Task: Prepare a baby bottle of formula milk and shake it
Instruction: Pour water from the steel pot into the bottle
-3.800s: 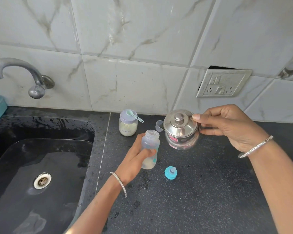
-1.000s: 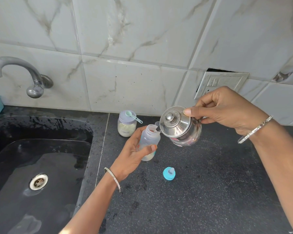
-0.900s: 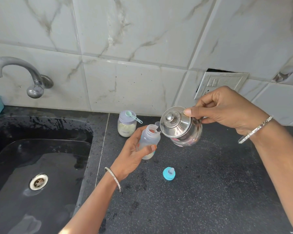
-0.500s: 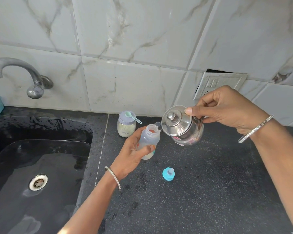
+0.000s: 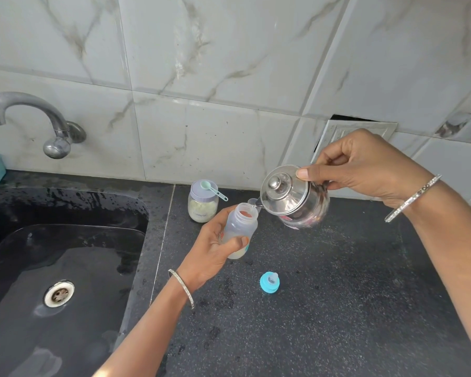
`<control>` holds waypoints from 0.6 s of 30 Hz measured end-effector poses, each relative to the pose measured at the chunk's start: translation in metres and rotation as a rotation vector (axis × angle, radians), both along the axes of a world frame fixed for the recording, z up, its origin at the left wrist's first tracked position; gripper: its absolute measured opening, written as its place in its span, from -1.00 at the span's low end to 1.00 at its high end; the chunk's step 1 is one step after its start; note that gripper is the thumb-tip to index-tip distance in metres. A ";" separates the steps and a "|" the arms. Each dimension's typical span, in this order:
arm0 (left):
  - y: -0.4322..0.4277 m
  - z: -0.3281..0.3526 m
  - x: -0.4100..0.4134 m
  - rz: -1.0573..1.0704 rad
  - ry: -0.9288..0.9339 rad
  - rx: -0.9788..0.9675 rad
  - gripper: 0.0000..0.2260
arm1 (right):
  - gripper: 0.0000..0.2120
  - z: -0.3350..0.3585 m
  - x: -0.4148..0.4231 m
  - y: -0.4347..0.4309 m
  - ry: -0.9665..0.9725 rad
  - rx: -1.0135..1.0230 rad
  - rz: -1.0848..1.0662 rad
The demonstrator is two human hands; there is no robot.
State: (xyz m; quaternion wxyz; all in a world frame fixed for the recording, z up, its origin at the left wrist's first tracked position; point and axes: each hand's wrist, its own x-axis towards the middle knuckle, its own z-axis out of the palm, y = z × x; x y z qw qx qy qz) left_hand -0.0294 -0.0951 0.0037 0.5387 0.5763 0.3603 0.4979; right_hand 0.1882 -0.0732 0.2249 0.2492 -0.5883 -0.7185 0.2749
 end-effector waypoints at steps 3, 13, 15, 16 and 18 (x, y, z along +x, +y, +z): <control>0.000 0.001 0.000 -0.002 0.001 -0.001 -0.52 | -0.56 0.001 -0.001 0.001 0.002 -0.008 0.006; -0.001 -0.003 -0.001 0.003 -0.007 -0.007 -0.52 | -0.49 0.002 -0.006 -0.002 -0.036 -0.019 0.010; -0.001 -0.004 -0.001 0.000 0.004 -0.004 -0.54 | -0.48 0.003 -0.008 -0.003 -0.050 -0.011 0.011; 0.000 -0.004 -0.001 -0.004 0.009 -0.004 -0.54 | -0.46 0.003 -0.009 -0.003 -0.056 -0.011 0.013; 0.000 -0.005 0.000 -0.010 0.014 -0.005 -0.55 | -0.44 0.004 -0.010 -0.003 -0.073 -0.012 0.017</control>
